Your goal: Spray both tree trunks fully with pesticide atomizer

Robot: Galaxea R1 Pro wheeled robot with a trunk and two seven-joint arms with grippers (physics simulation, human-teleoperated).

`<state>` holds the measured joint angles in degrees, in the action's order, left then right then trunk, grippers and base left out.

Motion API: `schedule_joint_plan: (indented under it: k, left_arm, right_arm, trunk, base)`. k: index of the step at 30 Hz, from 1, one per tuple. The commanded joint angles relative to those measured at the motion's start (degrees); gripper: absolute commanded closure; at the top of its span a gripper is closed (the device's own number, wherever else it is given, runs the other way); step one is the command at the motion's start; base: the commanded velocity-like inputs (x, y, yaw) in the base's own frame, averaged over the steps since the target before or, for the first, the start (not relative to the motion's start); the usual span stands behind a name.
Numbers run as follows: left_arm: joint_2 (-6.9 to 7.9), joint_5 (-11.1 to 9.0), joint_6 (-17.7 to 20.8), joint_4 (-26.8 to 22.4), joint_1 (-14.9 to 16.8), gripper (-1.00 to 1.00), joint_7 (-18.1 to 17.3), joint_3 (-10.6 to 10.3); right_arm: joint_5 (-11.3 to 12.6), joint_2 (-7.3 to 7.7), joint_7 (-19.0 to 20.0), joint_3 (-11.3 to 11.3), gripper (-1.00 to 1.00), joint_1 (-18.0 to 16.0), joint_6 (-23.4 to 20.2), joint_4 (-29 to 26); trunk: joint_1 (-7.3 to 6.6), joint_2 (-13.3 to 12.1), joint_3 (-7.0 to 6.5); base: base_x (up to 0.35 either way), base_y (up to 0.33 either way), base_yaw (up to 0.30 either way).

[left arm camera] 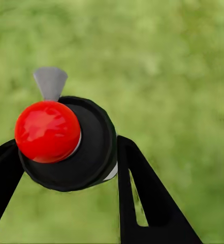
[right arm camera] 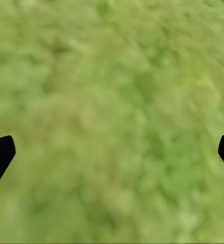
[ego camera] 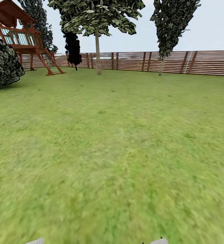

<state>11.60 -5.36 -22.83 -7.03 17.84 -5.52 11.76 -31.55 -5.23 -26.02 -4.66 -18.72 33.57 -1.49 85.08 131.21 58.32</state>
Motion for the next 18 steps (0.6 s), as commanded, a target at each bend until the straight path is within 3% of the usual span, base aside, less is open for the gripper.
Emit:
schedule_joint_plan:
  k: [1, 18]
  left_arm:
    - [0.00, 0.00, -0.01, -0.01, 0.00, 1.00, -0.02, 0.02]
    - [0.00, 0.00, 0.06, -0.01, 0.00, 1.00, -0.02, 0.02]
  right_arm:
    - [0.00, -0.01, 0.00, 0.00, -1.00, 0.00, 0.00, 0.00]
    - [0.00, -0.04, 0.00, 0.00, -1.00, 0.00, 0.00, 0.00]
  trunk:
    - [0.00, 0.00, 0.00]
    - [0.00, 0.00, 0.00]
  base:
    - [0.339, 0.000, 0.000]
    - [0.339, 0.000, 0.000]
